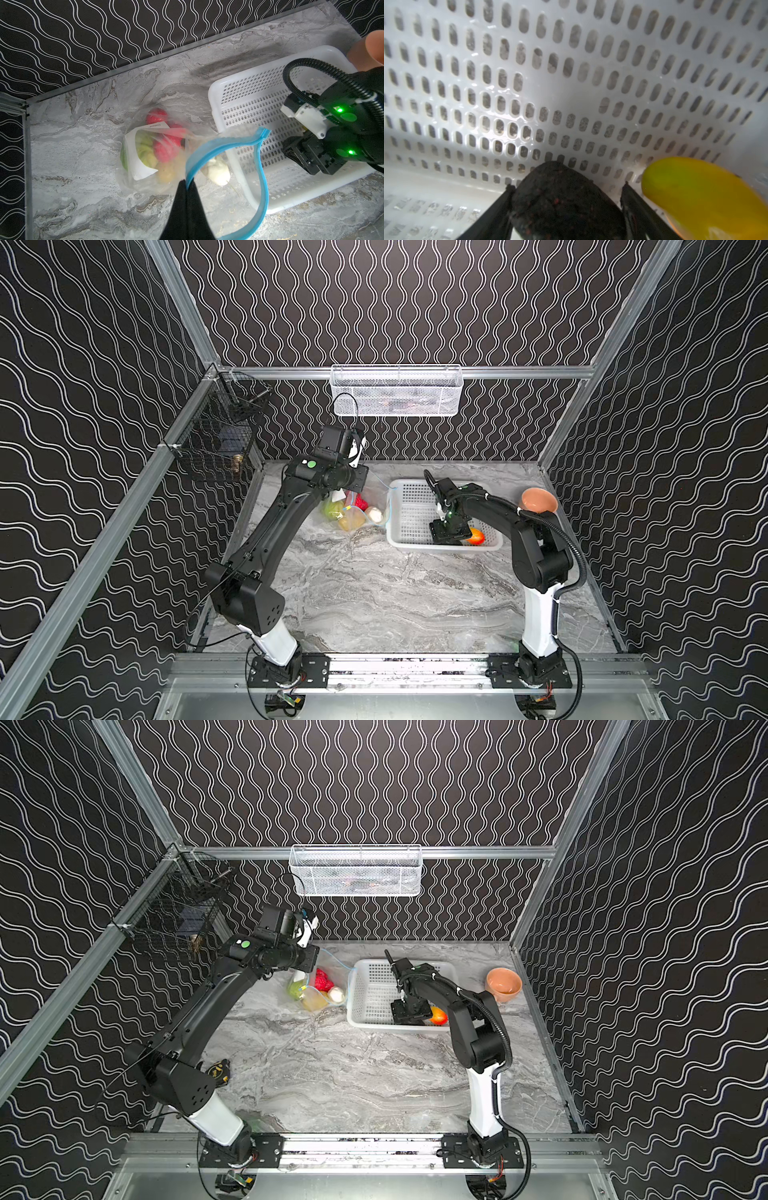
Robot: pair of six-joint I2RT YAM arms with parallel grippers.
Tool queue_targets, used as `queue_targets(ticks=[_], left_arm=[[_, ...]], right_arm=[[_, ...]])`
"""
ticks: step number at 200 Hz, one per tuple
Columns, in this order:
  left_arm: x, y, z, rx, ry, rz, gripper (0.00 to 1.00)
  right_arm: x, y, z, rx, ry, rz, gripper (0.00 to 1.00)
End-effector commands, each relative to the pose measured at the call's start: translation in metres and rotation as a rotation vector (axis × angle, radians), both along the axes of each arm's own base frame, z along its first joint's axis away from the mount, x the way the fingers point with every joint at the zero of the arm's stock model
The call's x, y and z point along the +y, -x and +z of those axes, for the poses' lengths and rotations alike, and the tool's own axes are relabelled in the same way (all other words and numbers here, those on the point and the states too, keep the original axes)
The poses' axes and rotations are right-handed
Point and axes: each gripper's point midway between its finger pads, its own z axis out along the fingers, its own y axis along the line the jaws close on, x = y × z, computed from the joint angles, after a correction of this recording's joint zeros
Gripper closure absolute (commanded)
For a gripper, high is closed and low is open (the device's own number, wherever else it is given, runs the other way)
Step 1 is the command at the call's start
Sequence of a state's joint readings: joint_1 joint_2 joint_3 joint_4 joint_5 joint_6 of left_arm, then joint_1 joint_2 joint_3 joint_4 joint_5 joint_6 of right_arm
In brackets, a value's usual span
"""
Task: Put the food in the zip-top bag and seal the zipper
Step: 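Close the right gripper on the dark avocado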
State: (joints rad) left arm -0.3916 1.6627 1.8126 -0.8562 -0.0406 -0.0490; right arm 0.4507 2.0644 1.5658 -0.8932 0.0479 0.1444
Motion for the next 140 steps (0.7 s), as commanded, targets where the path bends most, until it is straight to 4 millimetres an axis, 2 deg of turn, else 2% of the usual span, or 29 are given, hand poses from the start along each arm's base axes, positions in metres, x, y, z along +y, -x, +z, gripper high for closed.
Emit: queue_targets(ticks=[1,83,140], left_arm=[[0.0,-0.003,0.005,-0.018,0.005,0.001,1.0],[-0.001,-0.005,0.004,-0.013,0.003,0.001,1.0],[-0.001,-0.007,0.0,-0.005,-0.002,0.002,1.0]], right_arm=[[-0.003,0.004,-0.002,0.022,0.018,-0.006,0.3],[0.001,-0.001,0.004,-0.004,-0.006,-0.022,0.57],[0.013,-0.018,0.021,-0.059,-0.058,-0.036,0.67]])
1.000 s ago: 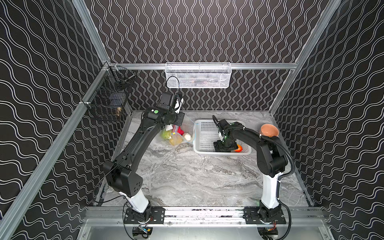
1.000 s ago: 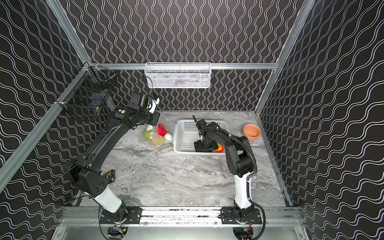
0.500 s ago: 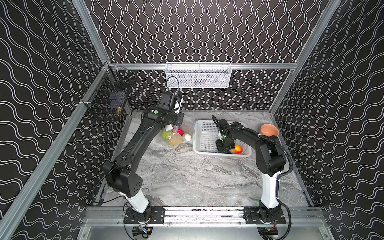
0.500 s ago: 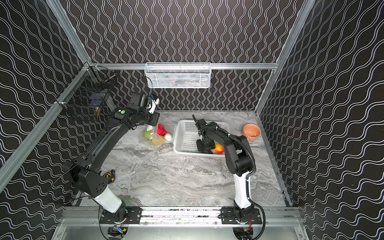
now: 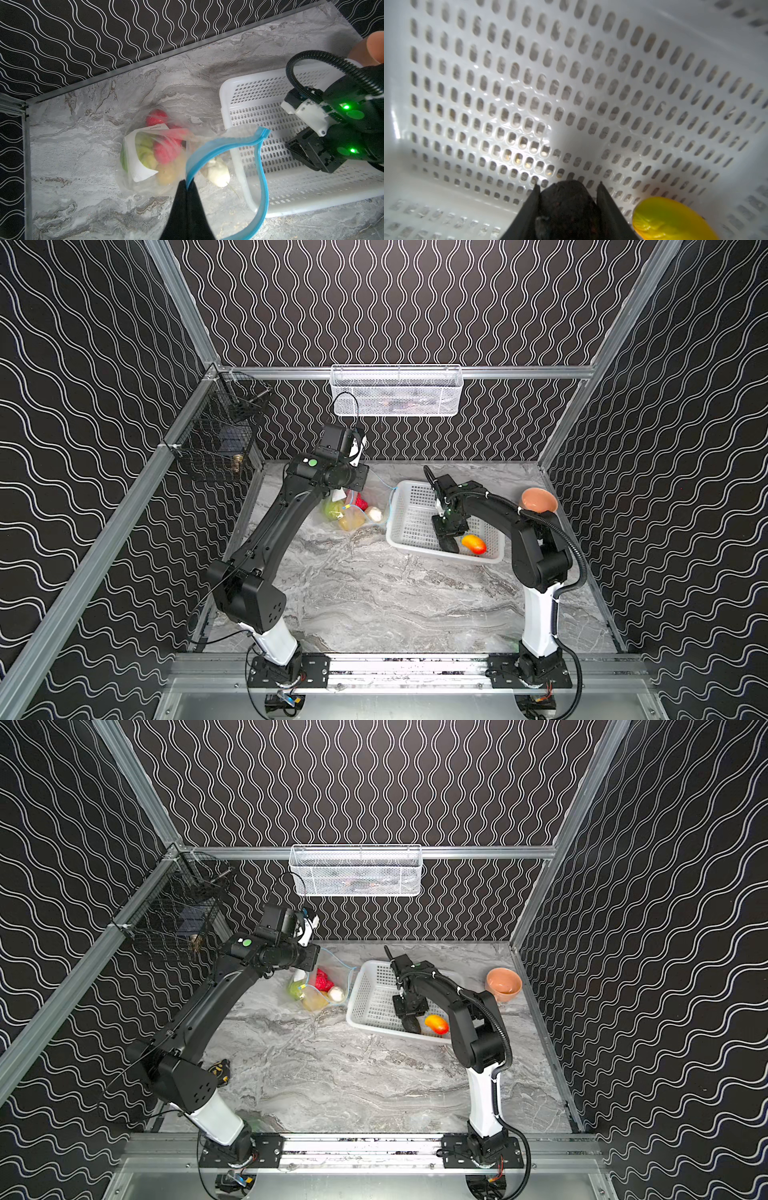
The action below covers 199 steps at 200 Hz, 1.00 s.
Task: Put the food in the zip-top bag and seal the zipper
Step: 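Close the right gripper on the dark avocado, then lift the avocado out of the basket with the right gripper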
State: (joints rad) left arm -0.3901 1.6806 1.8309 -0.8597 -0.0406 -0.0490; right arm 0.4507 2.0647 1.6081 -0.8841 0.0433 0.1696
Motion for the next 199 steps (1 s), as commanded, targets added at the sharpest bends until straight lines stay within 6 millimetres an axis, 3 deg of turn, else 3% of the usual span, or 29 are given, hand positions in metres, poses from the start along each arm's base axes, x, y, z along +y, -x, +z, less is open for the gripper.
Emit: queue_targets(ticks=[1,94,133,137,199], left_arm=[[0.0,-0.003,0.001,-0.008,0.0,0.002,1.0],[0.001,-0.003,-0.002,-0.006,-0.005,0.005,1.0],[0.0,-0.004,-0.005,0.0,-0.004,0.001,1.0],[0.0,-0.004,-0.005,0.002,-0.003,0.003,1.0],[-0.001,-0.007,-0.007,0.008,-0.006,0.002,1.0]], right_arm=[[0.006,-0.004,0.01,-0.017,-0.029,-0.011,0.67],[0.016,-0.033,0.039,-0.135,-0.109,-0.083,0.74],[0.03,-0.04,0.051,-0.181,-0.213,-0.125,0.74],[0.02,-0.046,0.052,-0.187,-0.227,-0.158,0.74],[0.019,-0.062,0.071,-0.255,-0.408,-0.275,0.78]])
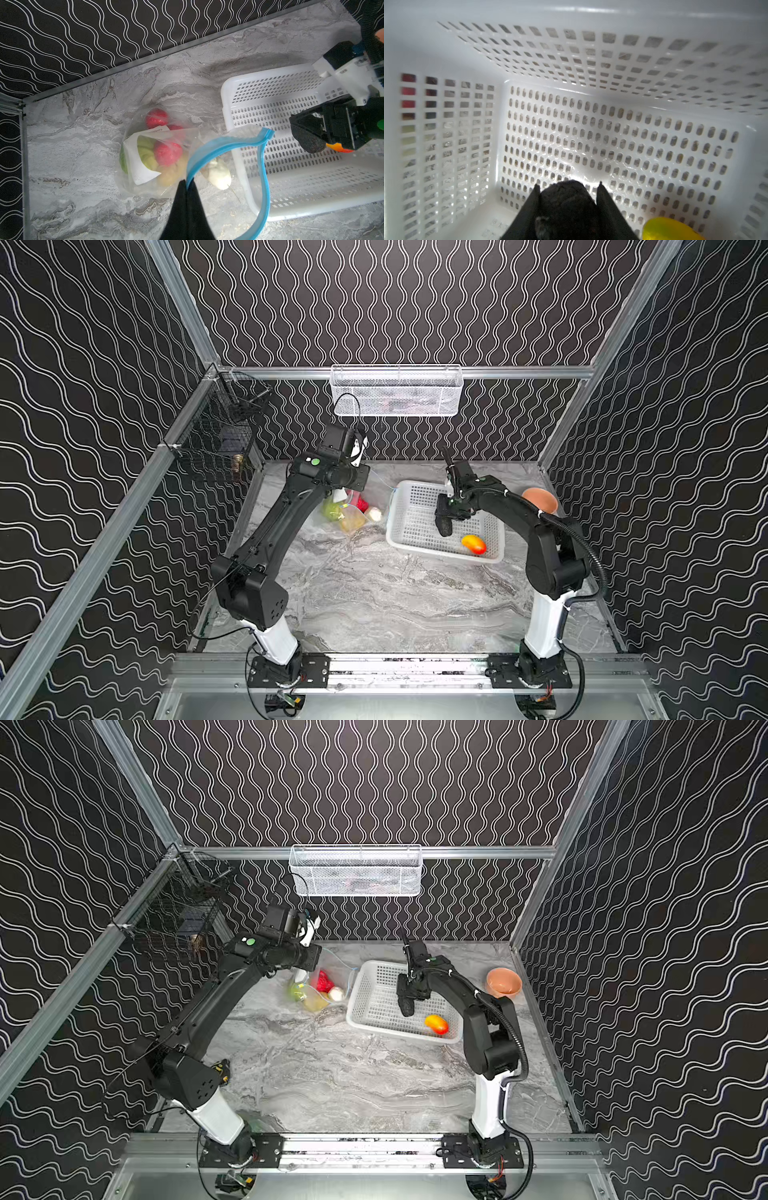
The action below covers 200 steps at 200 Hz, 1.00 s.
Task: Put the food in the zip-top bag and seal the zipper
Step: 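Lift the avocado out of the basket with the right gripper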
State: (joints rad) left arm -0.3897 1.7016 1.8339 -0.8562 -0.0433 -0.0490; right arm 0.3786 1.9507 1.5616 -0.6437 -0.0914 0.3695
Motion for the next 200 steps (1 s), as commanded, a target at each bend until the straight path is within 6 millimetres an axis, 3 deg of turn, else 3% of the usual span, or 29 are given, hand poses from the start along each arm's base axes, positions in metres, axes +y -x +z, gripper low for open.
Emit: queue_targets(ticks=[1,60,66,127,200], left_arm=[[0.0,-0.002,0.0,-0.004,0.002,0.0,1.0],[0.0,-0.004,-0.007,0.006,-0.013,0.002,1.0],[0.0,-0.005,-0.008,0.007,-0.015,0.003,1.0],[0.002,-0.006,-0.013,0.013,-0.024,0.008,1.0],[0.005,-0.008,-0.009,0.005,-0.045,0.017,1.0]], right_arm=[[0.009,-0.015,0.018,-0.068,-0.117,-0.051,0.78],[0.021,-0.027,0.024,-0.124,-0.258,-0.085,0.83],[0.022,-0.027,0.039,-0.157,-0.277,-0.082,0.83],[0.021,-0.031,0.079,-0.342,-0.381,-0.099,0.83],[0.034,-0.039,0.126,-0.503,-0.516,-0.046,0.83]])
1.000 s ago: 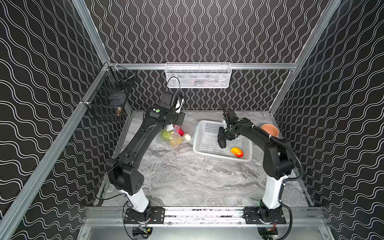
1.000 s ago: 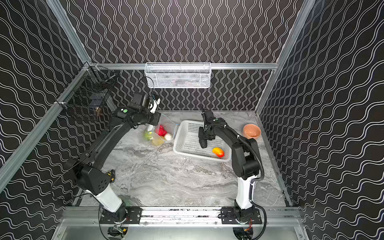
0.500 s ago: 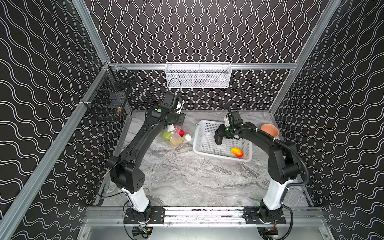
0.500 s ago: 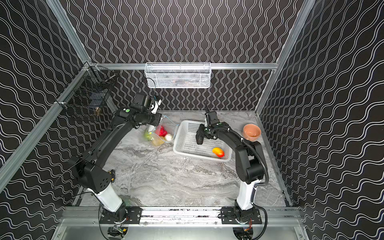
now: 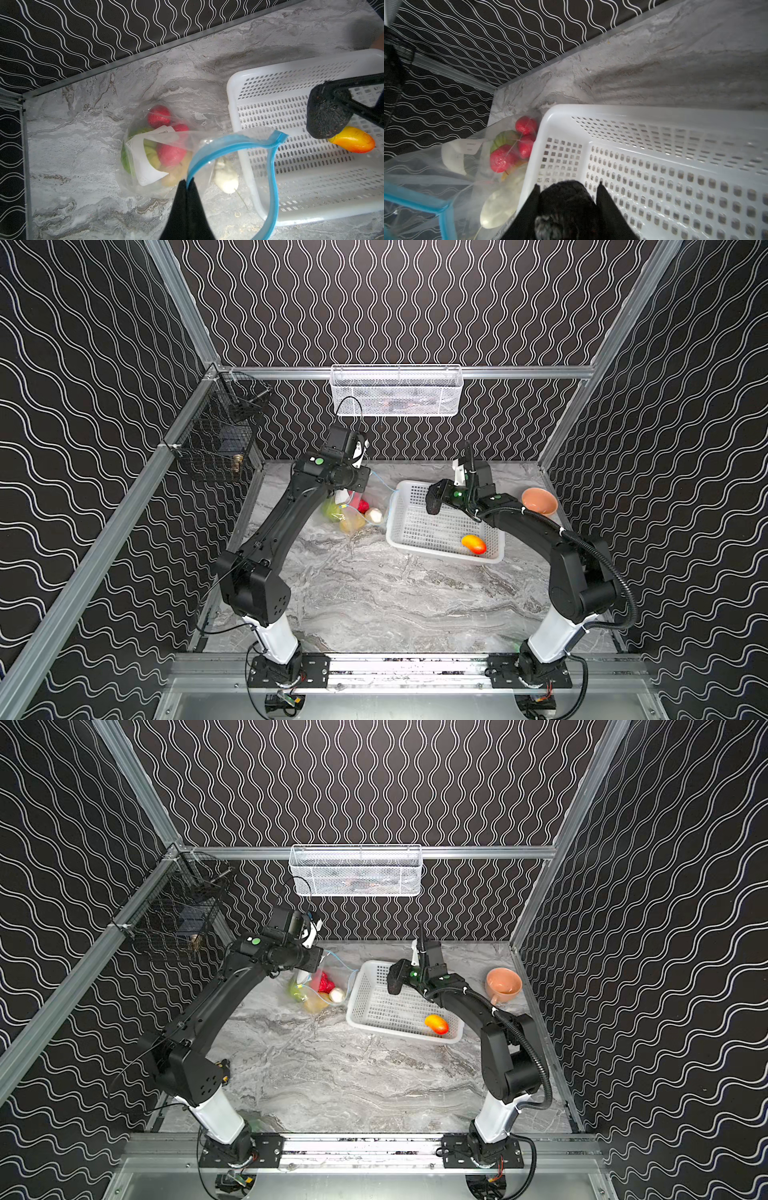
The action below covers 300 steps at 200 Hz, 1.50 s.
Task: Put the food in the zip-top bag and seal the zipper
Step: 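Lift the avocado out of the basket with the right gripper, then carry the avocado over the bag held by the left gripper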
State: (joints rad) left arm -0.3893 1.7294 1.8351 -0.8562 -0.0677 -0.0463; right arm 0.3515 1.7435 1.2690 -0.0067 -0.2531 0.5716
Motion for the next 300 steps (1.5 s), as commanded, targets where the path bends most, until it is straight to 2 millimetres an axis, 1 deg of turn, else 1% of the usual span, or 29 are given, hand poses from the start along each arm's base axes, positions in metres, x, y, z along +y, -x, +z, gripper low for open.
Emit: queue_targets(ticks=[1,29,38,49,74,93,112,135,158,183,195,197,199,218,239,261,280,300], left_arm=[[0.002,-0.002,0.002,-0.011,-0.018,0.001,1.0],[0.005,-0.006,0.002,-0.013,-0.033,0.01,1.0],[0.005,-0.007,0.002,-0.012,-0.037,0.009,1.0],[0.003,-0.007,0.002,-0.008,-0.036,-0.003,1.0],[-0.002,-0.008,0.001,0.006,-0.016,-0.014,1.0],[-0.005,-0.007,0.0,0.012,-0.006,-0.021,1.0],[-0.003,-0.006,0.0,0.007,-0.011,-0.017,1.0],[-0.002,-0.004,0.002,0.0,-0.008,-0.019,1.0],[0.001,-0.002,0.009,-0.016,-0.015,-0.014,1.0],[0.003,0.002,0.012,-0.032,-0.02,-0.022,1.0],[0.006,0.002,0.011,-0.036,-0.028,-0.018,1.0],[0.007,0.001,0.011,-0.036,-0.03,-0.015,1.0],[0.008,0.001,0.011,-0.037,-0.031,-0.012,1.0],[0.012,0.001,0.012,-0.037,-0.021,-0.002,1.0],[0.016,0.002,0.015,-0.043,-0.009,0.003,1.0],[0.023,0.003,0.017,-0.046,0.014,0.014,1.0],[0.031,0.002,0.019,-0.043,0.041,0.036,1.0],[0.032,0.003,0.023,-0.047,0.063,0.034,1.0]], right_arm=[[0.008,-0.008,0.041,-0.13,-0.091,0.011,0.83],[0.008,-0.006,0.058,-0.186,-0.118,0.018,0.82],[0.008,-0.005,0.062,-0.201,-0.121,0.022,0.84],[0.006,-0.003,0.071,-0.236,-0.134,0.017,0.83],[0.009,0.001,0.084,-0.279,-0.151,0.037,0.83],[0.01,0.006,0.096,-0.318,-0.177,0.05,0.83],[0.011,0.012,0.108,-0.358,-0.196,0.063,0.83],[0.016,0.02,0.122,-0.408,-0.218,0.095,0.82],[0.027,0.03,0.139,-0.462,-0.234,0.132,0.82],[0.048,0.039,0.154,-0.51,-0.24,0.196,0.82],[0.048,0.042,0.162,-0.547,-0.242,0.207,0.81],[0.057,0.047,0.163,-0.549,-0.249,0.226,0.81],[0.06,0.05,0.164,-0.555,-0.252,0.233,0.81],[0.066,0.058,0.172,-0.594,-0.283,0.244,0.8],[0.078,0.061,0.176,-0.604,-0.302,0.271,0.8],[0.094,0.061,0.175,-0.59,-0.291,0.308,0.8],[0.102,0.063,0.174,-0.598,-0.308,0.319,0.8],[0.111,0.063,0.174,-0.598,-0.319,0.333,0.8]])
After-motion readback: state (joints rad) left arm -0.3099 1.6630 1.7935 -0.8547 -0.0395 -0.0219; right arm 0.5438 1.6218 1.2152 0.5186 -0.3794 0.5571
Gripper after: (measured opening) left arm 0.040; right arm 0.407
